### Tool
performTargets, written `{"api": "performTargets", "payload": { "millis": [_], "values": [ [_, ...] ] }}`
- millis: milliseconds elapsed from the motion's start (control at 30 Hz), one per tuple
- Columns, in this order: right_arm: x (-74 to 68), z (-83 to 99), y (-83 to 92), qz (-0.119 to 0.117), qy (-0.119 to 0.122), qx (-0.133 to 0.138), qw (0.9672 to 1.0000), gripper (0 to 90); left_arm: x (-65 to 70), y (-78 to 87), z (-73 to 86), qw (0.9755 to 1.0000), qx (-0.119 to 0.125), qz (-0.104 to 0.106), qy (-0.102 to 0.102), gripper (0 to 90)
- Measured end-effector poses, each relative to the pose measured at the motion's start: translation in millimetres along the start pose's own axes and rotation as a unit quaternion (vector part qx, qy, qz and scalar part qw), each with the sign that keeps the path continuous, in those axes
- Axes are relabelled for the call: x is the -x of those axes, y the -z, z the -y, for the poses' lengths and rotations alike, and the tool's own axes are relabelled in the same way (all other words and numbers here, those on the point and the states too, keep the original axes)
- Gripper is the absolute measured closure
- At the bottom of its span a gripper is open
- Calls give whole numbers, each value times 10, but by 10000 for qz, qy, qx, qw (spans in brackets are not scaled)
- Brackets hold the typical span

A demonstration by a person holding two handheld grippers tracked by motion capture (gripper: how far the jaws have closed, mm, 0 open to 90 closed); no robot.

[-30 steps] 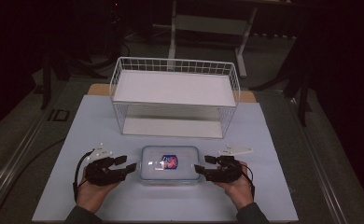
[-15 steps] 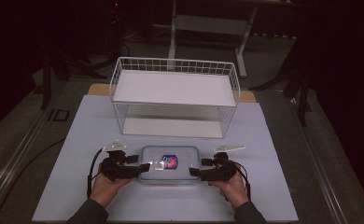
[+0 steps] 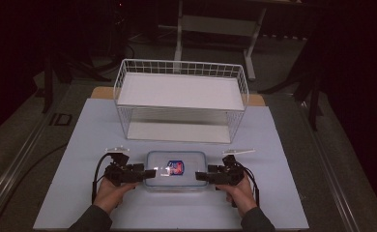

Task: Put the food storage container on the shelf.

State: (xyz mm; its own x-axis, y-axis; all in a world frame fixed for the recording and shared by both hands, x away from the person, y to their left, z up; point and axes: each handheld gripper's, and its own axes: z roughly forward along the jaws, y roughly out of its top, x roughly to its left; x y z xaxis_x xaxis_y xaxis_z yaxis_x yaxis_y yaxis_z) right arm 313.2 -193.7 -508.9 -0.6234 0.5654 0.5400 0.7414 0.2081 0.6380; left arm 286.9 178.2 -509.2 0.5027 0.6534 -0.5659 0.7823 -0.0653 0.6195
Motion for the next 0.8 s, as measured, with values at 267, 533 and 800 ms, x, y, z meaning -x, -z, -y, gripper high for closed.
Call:
{"api": "performTargets", "payload": {
  "millis": [267,533,800],
  "values": [
    [66,-4,5,-162,-424,-40,9990,289,-48,37,3,9998,77,71,143,424],
    [105,-1,-12,-390,-724,-164,9965,309,-35,20,0,9998,50,35,209,400],
    [88,30,74,-447,-871,-142,9951,396,51,109,69,9994,115,18,340,503]
  ]
}}
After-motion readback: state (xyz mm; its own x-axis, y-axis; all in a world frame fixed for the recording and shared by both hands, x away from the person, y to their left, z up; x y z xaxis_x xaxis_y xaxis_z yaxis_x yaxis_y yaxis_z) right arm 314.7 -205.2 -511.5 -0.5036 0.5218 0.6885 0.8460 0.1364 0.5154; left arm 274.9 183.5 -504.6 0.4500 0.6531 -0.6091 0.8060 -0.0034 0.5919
